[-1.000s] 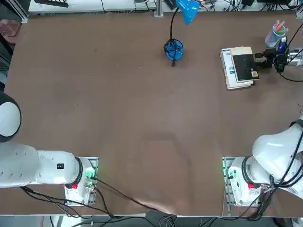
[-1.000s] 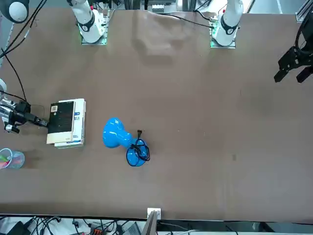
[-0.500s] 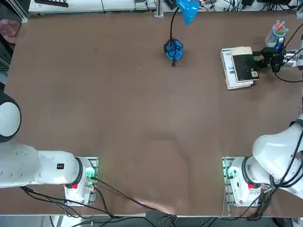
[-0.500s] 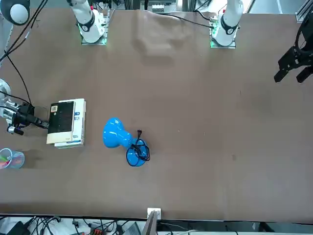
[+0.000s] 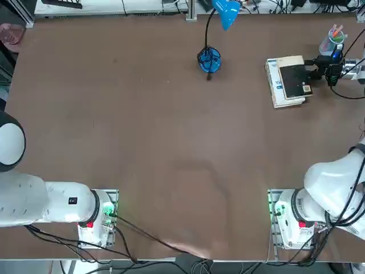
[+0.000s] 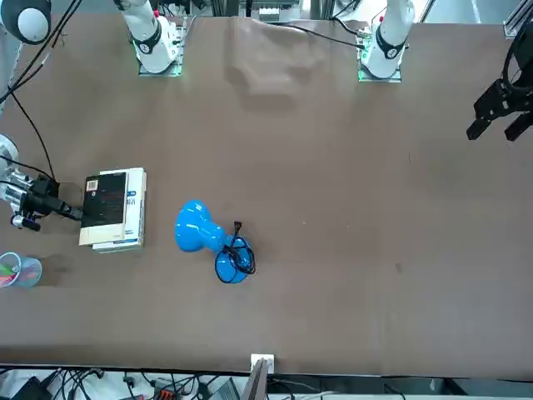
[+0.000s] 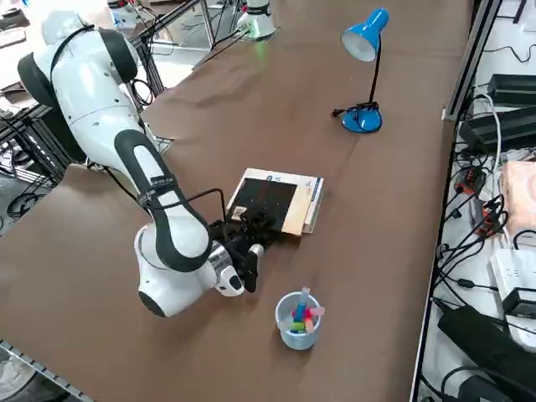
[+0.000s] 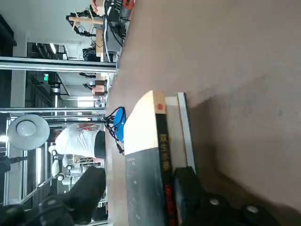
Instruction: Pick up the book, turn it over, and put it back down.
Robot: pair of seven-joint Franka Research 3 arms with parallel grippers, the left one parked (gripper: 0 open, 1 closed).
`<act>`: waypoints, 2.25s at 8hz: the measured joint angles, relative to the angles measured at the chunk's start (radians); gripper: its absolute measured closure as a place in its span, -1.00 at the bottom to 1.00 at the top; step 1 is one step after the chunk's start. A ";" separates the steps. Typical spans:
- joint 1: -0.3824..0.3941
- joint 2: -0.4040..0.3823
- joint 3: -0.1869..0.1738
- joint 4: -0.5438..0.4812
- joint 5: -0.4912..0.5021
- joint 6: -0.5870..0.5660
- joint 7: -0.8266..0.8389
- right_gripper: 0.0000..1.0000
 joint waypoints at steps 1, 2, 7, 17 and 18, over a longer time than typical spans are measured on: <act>0.000 0.000 0.000 0.000 0.000 -0.005 -0.016 -0.44; -0.001 0.000 0.000 0.000 0.000 -0.009 -0.035 -0.15; -0.005 -0.004 -0.005 0.084 -0.049 -0.095 -0.042 0.80; 0.487 -0.458 0.022 0.217 -1.316 0.065 0.545 0.80; 0.555 -0.485 0.023 0.167 -1.448 0.101 0.632 0.80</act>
